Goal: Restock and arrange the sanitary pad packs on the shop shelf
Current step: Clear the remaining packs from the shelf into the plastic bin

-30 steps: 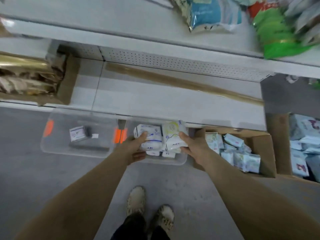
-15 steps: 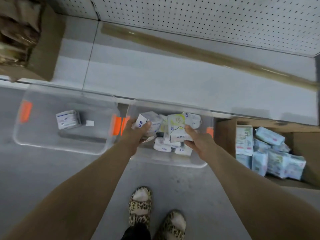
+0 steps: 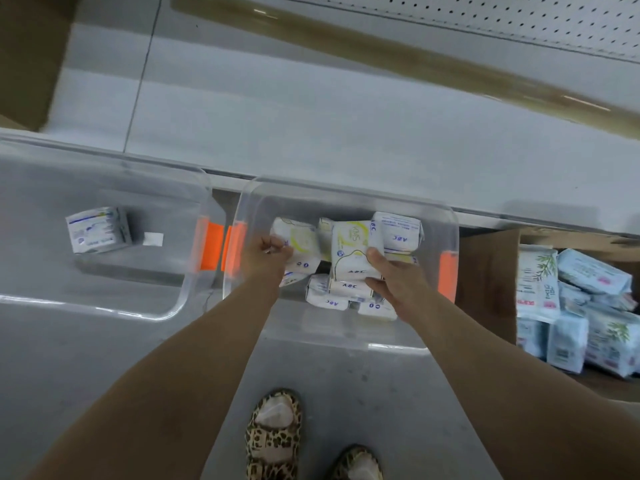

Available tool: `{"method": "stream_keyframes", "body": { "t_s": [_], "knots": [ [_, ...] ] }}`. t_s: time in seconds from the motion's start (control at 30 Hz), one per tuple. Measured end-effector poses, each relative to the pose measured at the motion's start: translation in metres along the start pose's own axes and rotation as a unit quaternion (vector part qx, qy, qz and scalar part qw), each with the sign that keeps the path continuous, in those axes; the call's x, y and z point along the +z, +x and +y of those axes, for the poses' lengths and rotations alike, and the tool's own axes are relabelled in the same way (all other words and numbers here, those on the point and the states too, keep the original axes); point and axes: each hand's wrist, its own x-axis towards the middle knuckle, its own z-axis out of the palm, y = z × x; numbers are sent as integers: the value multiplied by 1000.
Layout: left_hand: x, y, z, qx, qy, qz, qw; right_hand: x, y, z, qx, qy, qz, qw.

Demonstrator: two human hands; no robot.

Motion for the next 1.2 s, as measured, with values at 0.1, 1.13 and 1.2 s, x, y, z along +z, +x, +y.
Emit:
{"method": "stream_keyframes", "body": {
  "t_s": [0.1,1.13,1.2],
  "knots": [
    [2,8,-11,-18,32,0,999,2,4,2,-1,-6,-9,1000],
    [-129,-277,284,212,207,-23,955,-6,-356,-214,-319,-393,50,861],
    [-150,-318,319,262,231,-18,937,-9,-413,-238,-355,-419,43,835]
  ]
}}
